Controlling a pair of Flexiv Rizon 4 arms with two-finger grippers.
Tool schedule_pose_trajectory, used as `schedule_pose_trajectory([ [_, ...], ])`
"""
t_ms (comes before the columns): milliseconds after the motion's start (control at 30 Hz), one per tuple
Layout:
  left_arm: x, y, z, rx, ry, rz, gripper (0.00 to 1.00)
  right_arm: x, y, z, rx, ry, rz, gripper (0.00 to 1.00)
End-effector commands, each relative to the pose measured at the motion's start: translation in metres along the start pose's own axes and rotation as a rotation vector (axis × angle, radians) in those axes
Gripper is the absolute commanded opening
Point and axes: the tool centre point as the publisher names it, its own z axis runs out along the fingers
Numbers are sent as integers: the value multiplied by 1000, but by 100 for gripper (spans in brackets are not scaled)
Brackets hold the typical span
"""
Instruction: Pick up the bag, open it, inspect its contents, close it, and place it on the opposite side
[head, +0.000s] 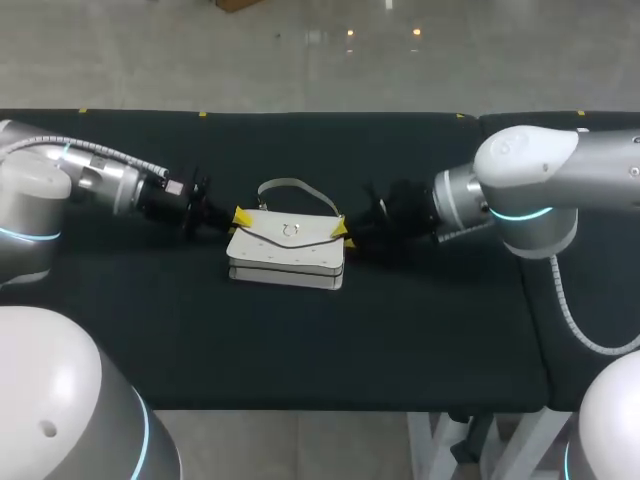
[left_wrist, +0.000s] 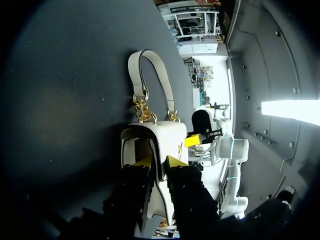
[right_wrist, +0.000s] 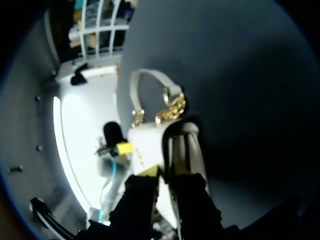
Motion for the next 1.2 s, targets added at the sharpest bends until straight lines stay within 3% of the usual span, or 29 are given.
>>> schedule_pose_trajectory([
  [33, 0, 2, -1, -2, 2, 11, 45, -4, 4, 4, 18, 9, -4, 0],
  [67, 3, 4, -2, 0, -3, 21, 77, -2, 3, 2, 15, 4, -8, 34],
  [100, 6, 5, -4, 3, -8, 27, 93, -1, 3, 0, 10, -4, -14, 73],
  [133, 9, 7, -6, 4, -9, 28, 100, 1, 2, -3, -1, -13, -19, 100],
  [400, 26, 26, -20, 45, -40, 18, 100, 6, 3, -25, -52, -75, -33, 100],
  [500, 27, 31, -20, 36, -40, 15, 80, 6, 4, -32, -63, -111, -38, 100],
  [533, 27, 32, -20, 34, -44, 9, 69, 6, 5, -35, -66, -124, -40, 100],
  [667, 22, 36, -17, 23, -55, -8, 56, 4, 8, -48, -91, -159, -47, 100],
  [700, 21, 37, -16, 19, -52, -12, 47, 4, 8, -51, -91, -179, -54, 100],
  [833, 20, 38, -14, 5, -63, -25, 33, 5, 10, -61, -106, -225, -73, 100],
  [1033, 16, 39, -10, -12, -91, -49, 33, 6, 13, -72, -110, -266, -90, 100],
  [1133, 13, 38, -10, -14, -93, -58, 18, 6, 15, -77, -110, -277, -115, 100],
  [1167, 11, 38, -10, -14, -92, -64, 5, 6, 15, -79, -109, -271, -124, 100],
  [1200, 10, 38, -10, -14, -90, -67, 0, 5, 16, -83, -100, -256, -140, 100],
])
